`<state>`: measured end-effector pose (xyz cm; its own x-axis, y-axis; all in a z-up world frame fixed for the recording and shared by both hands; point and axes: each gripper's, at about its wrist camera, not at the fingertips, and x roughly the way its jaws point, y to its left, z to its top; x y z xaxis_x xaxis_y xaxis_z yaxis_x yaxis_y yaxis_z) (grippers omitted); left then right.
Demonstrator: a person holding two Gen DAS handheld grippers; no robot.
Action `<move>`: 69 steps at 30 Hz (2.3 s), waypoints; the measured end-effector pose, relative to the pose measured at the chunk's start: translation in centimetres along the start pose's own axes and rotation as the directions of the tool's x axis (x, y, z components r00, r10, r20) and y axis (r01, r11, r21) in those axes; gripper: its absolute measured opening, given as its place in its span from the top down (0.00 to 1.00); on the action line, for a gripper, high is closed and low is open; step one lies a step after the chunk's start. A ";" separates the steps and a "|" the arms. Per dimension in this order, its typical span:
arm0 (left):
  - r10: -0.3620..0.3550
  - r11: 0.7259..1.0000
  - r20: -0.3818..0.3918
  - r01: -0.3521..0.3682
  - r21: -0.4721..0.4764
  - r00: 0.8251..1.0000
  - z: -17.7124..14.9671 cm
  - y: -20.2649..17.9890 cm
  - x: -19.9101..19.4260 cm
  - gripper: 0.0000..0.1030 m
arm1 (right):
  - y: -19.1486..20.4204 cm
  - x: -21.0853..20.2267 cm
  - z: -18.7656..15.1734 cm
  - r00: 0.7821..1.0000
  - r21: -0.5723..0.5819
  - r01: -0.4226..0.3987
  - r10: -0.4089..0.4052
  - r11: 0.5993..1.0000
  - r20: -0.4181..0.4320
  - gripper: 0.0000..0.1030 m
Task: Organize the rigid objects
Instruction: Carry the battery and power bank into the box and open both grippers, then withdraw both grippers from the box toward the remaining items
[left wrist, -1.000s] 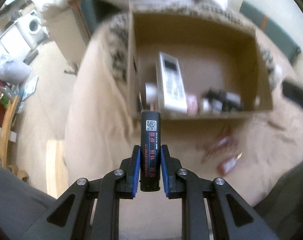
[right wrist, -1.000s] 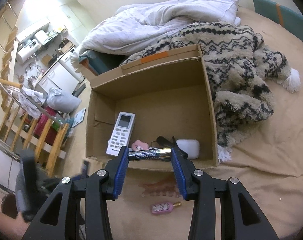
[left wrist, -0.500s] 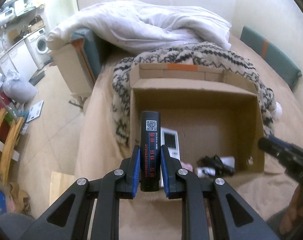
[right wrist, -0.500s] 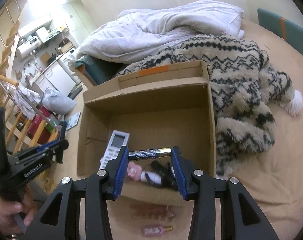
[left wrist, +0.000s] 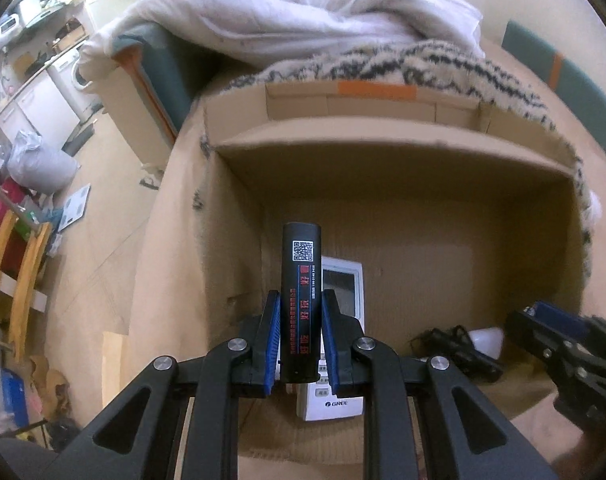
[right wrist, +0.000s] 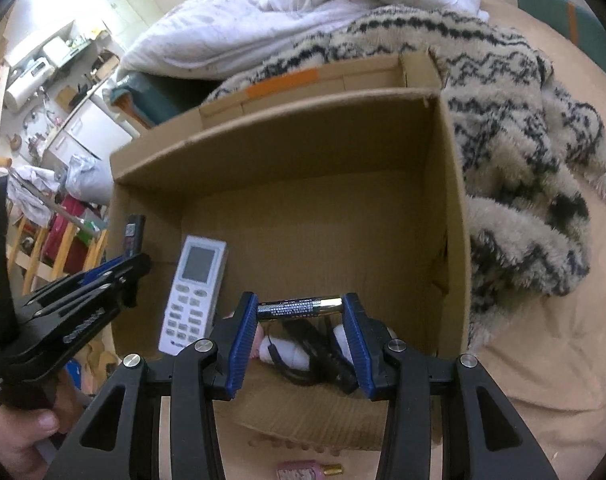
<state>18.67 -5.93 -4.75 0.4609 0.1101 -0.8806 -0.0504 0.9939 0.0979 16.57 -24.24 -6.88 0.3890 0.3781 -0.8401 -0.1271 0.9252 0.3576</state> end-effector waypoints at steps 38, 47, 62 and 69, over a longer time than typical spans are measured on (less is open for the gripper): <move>0.008 1.000 -0.049 -0.009 -0.027 0.999 -1.7 0.3 -0.6 0.37 | -0.7 -2.7 0.5 0.991 0.082 -0.059 0.048 0.995 0.121 0.00; -0.010 1.000 -0.001 0.010 -0.024 1.000 -2.2 1.6 -3.7 0.37 | -1.1 -4.3 -1.1 0.992 0.097 -0.032 0.020 0.995 0.124 0.00; -0.027 0.996 0.121 0.037 -0.084 0.992 -6.9 7.0 -7.8 0.31 | -0.9 -6.9 -5.5 0.992 0.119 -0.036 0.021 0.992 0.126 0.00; -0.025 0.992 0.092 0.036 -0.120 0.995 -8.6 8.0 -6.7 0.31 | -0.9 -5.9 -6.8 0.997 0.125 0.020 -0.029 0.992 0.070 0.00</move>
<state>7.55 1.24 -2.02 0.5419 0.0846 -0.8362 -0.1398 0.9901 0.0095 8.23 -27.07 -5.02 0.4550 0.3483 -0.8195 -0.0040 0.9211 0.3893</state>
